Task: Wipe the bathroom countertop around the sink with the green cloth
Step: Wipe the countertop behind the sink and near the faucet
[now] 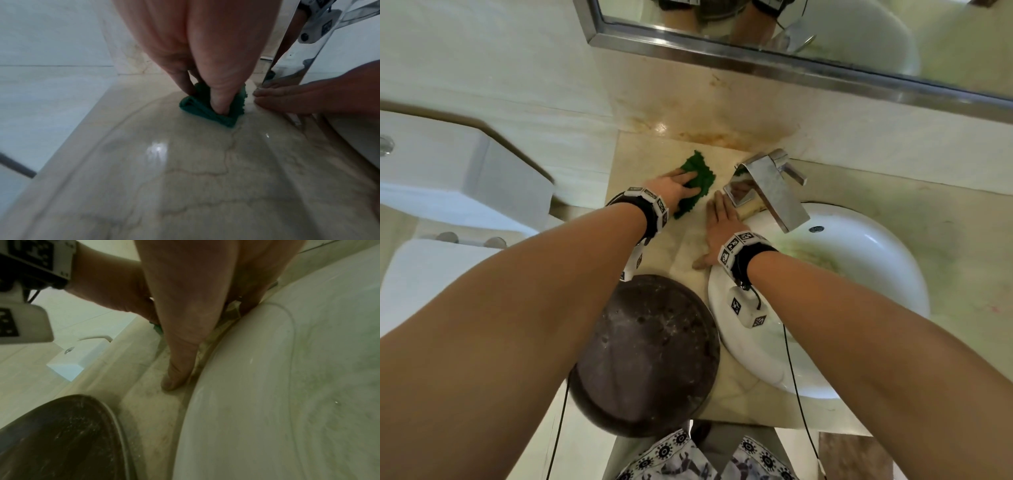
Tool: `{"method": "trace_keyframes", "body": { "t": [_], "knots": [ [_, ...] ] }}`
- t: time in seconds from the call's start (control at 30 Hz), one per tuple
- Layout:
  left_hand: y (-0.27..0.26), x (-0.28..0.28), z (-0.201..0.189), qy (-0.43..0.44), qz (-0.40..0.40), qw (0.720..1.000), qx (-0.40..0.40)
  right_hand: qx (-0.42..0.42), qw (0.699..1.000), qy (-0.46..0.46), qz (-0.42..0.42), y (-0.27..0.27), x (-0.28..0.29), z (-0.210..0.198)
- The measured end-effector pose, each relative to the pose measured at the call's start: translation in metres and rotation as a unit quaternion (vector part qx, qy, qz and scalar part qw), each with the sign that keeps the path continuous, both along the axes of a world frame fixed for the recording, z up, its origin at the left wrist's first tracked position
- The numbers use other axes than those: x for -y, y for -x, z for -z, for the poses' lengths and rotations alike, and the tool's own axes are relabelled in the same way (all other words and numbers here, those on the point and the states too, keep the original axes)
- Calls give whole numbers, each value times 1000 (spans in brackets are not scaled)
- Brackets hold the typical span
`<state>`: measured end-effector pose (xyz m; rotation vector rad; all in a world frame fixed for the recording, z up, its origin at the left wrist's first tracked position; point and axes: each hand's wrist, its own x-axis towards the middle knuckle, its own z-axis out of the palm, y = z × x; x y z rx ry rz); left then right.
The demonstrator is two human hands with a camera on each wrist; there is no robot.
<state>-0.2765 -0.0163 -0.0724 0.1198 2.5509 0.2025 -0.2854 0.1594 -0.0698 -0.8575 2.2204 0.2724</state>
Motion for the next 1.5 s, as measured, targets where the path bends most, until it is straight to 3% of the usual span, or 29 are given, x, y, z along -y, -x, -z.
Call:
{"method": "trace_keyframes", "body": {
  "t": [0.4, 0.63, 0.77, 0.83, 0.93, 1.03, 1.23, 1.37, 1.5],
  "knots": [
    [-76, -5, 3, -4, -103, 995, -4, -16, 999, -26, 11, 2, 5, 8],
    [-69, -40, -1, -12, -48, 999, -22, -27, 999, -31, 12, 4, 7, 17],
    [-62, -37, -3, -43, -64, 997, -29, -29, 999, -31, 5, 6, 6, 20],
    [-62, -36, -5, -80, -110, 989, -56, -33, 999, -28, -4, 5, 6, 21],
    [-64, -36, -6, -76, -282, 950, -109, -42, 999, -22, -14, 5, 5, 21],
    [-60, -38, -7, -44, -381, 922, -57, -38, 999, -21, -8, 5, 5, 21],
    [-44, -44, -9, -79, -404, 911, -8, -13, 998, 37, 49, 6, 4, 11],
    [-46, -43, -18, -63, -382, 922, 1, -8, 992, 93, 81, 4, -4, 1],
    [-49, -45, -38, -91, -364, 927, -2, 22, 989, 82, 117, -2, -9, -17]
  ]
}}
